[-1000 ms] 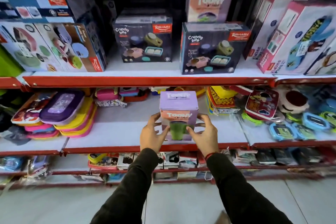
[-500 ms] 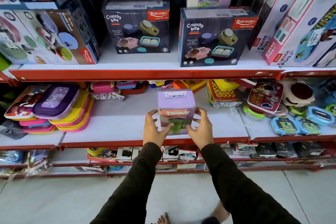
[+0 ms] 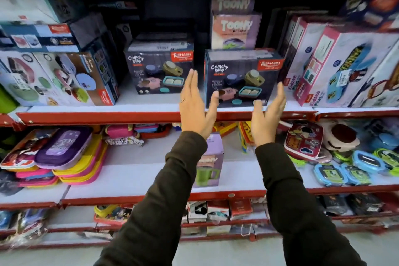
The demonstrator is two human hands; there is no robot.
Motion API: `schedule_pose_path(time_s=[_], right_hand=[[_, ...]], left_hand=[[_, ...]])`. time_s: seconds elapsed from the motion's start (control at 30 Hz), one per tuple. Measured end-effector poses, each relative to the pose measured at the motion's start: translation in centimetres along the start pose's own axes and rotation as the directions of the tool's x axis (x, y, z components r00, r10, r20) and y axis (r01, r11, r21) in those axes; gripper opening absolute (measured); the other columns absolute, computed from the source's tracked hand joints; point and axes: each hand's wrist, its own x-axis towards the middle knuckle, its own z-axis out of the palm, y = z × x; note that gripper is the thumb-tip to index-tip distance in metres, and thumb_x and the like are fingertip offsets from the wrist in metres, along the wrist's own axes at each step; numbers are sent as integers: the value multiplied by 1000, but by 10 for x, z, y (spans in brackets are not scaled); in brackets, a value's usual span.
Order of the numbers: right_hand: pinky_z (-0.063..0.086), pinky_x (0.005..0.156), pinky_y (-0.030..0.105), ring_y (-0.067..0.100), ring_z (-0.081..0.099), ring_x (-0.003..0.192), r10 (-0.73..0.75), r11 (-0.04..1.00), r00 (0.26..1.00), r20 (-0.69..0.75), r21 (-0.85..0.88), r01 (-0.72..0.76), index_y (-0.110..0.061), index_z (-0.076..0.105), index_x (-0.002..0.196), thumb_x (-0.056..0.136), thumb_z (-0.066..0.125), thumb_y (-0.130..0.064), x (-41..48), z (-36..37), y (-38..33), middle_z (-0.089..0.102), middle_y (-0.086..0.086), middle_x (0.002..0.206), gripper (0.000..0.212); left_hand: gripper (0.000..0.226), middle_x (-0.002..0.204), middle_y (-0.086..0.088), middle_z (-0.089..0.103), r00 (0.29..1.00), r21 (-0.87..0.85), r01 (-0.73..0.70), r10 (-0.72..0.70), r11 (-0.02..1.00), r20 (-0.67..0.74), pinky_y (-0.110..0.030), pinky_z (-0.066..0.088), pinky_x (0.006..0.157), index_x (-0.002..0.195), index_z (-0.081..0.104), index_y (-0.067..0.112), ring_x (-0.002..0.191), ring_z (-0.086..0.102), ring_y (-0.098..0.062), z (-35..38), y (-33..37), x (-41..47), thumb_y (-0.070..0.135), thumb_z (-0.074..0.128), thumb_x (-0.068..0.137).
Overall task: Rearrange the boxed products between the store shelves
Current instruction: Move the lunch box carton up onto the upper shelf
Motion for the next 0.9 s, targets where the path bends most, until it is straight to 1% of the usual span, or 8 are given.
schedule_pose_path(time_s=[0.07,0.13,0.23,0.33,0.43,0.6,0.73,0.9], right_hand=[[9,132,34,24,9,163,115,992,989,88,-62,-110,-17,9,165,105,48,-15,22,-4,-3,10,7,176,72],[9,134,48,30,6,164,191,979,966,173,-109,-174,-18,6,166,108,46,-20,37,-9,-5,7,5,176,70],[20,132,47,29,24,160,172,982,967,187,-114,-152,-14,17,164,108,47,-16,45,-13,-7,24,9,173,64],[36,126,46,28,48,146,82,996,991,101,-48,-78,-14,37,156,102,55,-7,41,-17,-14,50,12,158,57],[48,116,43,22,59,131,-18,1000,999,28,17,17,-18,49,147,99,62,-7,35,-19,-22,62,7,142,51],[55,107,42,21,59,129,-136,990,991,-11,41,136,-27,53,143,98,66,-20,18,-16,-36,61,4,141,47],[53,110,48,20,56,131,-154,988,988,-6,17,155,-31,53,142,98,66,-27,2,-6,-40,56,5,140,46],[55,106,50,20,59,126,-149,988,989,10,42,148,-40,53,139,96,68,-28,-14,7,-43,56,1,131,47]], left_hand=[[78,173,-9,10,986,3,100,-100,995,136,-24,4,128,163,9,9,160,11,-23,9,3,14,44,47,104],[76,173,-11,6,947,-26,220,-207,975,246,-37,5,131,163,5,8,161,7,-29,16,3,22,41,44,106],[68,168,-15,26,915,-124,311,-262,942,306,-42,18,130,162,11,7,157,24,-30,20,2,24,27,45,107],[61,164,-12,34,946,-167,266,-224,949,235,-26,21,124,162,18,11,153,31,-24,15,6,22,21,44,108],[56,159,-9,37,976,-227,209,-188,951,112,-27,27,124,161,23,18,143,34,-12,4,13,19,19,43,108],[49,145,-7,44,985,-307,114,-148,945,-90,-29,37,119,155,40,20,140,41,-16,-23,14,9,19,48,107],[43,136,-3,46,979,-328,86,-141,941,-149,1,33,103,148,47,24,126,46,-8,-40,5,4,17,51,106],[45,139,-6,49,977,-299,104,-154,949,-149,3,30,104,150,46,25,132,46,-14,-59,-9,-2,17,51,105]])
